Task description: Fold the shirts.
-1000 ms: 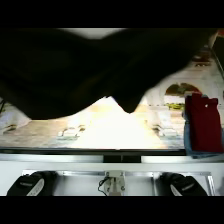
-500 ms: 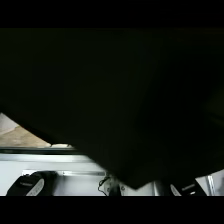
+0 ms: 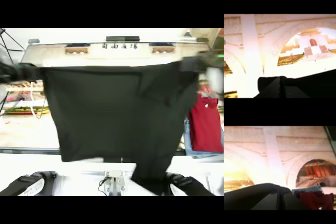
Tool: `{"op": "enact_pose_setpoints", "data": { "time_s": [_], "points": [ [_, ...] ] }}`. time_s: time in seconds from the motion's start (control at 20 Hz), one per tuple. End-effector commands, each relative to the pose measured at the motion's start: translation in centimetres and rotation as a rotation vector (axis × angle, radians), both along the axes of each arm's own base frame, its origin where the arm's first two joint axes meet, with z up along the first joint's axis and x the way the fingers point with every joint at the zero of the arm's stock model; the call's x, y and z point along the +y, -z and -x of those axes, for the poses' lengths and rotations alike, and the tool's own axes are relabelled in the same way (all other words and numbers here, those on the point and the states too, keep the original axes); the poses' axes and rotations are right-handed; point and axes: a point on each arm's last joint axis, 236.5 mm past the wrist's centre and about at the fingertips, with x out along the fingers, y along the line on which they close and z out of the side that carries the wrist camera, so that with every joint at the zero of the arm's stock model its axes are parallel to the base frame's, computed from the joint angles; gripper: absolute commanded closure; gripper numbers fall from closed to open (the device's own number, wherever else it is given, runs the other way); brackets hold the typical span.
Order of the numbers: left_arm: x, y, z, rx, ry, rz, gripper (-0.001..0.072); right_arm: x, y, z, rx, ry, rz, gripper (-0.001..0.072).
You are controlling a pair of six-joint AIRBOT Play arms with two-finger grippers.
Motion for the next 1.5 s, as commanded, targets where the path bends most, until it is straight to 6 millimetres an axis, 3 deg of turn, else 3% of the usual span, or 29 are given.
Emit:
{"op": "enact_pose_setpoints", "data": {
  "time_s": [0.0, 0.1, 0.2, 0.3, 0.45, 0.5, 0.55, 0.6, 0.65, 0.7, 0.8, 0.85, 0.9, 1.0, 1.05, 1.15, 1.25, 1.45],
  "points": [
    [-0.1, 8.4, -5.1, 0.096, -0.036, 0.010, 0.0676, 1.0, 10.7, -8.0, 0.048, 0.046, -0.066, 0.0644],
    [-0.4, 11.6, -7.4, 0.120, -0.064, 0.047, 0.0676, 2.2, 14.6, -10.4, 0.051, 0.049, -0.181, 0.0644],
    [-0.9, 14.9, -8.9, 0.157, -0.084, 0.091, 0.0676, 4.0, 17.3, -11.9, 0.053, 0.032, -0.299, 0.0644],
    [-2.4, 18.1, -9.3, 0.241, -0.114, 0.198, 0.0676, 6.0, 20.7, -11.8, 0.117, 0.060, -0.439, 0.0644],
    [-4.9, 22.3, -7.8, 0.402, -0.105, 0.279, 0.0675, 9.4, 26.0, -10.1, 0.282, 0.109, -0.623, 0.0644],
    [-5.1, 22.9, -6.9, 0.448, -0.092, 0.277, 0.0669, 9.9, 26.2, -9.8, 0.300, 0.098, -0.640, 0.0625],
    [-4.8, 22.9, -5.9, 0.494, -0.081, 0.276, 0.0508, 9.8, 25.4, -9.6, 0.303, 0.076, -0.625, 0.0487],
    [-4.0, 22.3, -5.0, 0.546, -0.069, 0.278, 0.0224, 9.2, 23.9, -9.3, 0.308, 0.043, -0.574, 0.0225],
    [-2.8, 21.2, -3.8, 0.609, -0.054, 0.282, 0.0084, 7.7, 22.0, -8.6, 0.328, 0.005, -0.479, 0.0136],
    [-1.0, 20.1, -2.5, 0.672, -0.045, 0.275, 0.0091, 5.2, 20.1, -7.2, 0.365, -0.003, -0.363, 0.0136],
    [3.5, 18.5, 1.6, 0.823, -0.058, 0.236, 0.0108, -2.7, 17.7, -2.0, 0.515, 0.113, -0.120, 0.0137],
    [5.9, 18.3, 4.1, 0.893, -0.087, 0.204, 0.0237, -6.0, 17.4, 1.4, 0.631, 0.167, -0.069, 0.0164],
    [7.8, 18.5, 6.7, 0.945, -0.124, 0.175, 0.0323, -8.0, 18.1, 5.0, 0.750, 0.195, -0.099, 0.0227],
    [8.5, 20.6, 11.9, 1.029, -0.179, 0.202, 0.0311, -7.9, 20.5, 10.6, 0.887, 0.196, -0.334, 0.0222],
    [7.7, 22.3, 14.7, 1.072, -0.176, 0.236, 0.0269, -6.7, 21.3, 12.0, 0.892, 0.182, -0.478, 0.0221],
    [5.1, 25.2, 18.6, 1.092, -0.117, 0.320, 0.0177, -4.3, 22.0, 13.5, 0.862, 0.138, -0.685, 0.0201],
    [3.4, 27.3, 20.0, 1.062, -0.099, 0.374, 0.0180, -3.7, 22.4, 14.7, 0.859, 0.130, -0.729, 0.0202],
    [2.2, 29.2, 20.0, 1.027, -0.130, 0.437, 0.0179, -3.4, 22.4, 14.8, 0.858, 0.118, -0.738, 0.0202]
  ]
}}
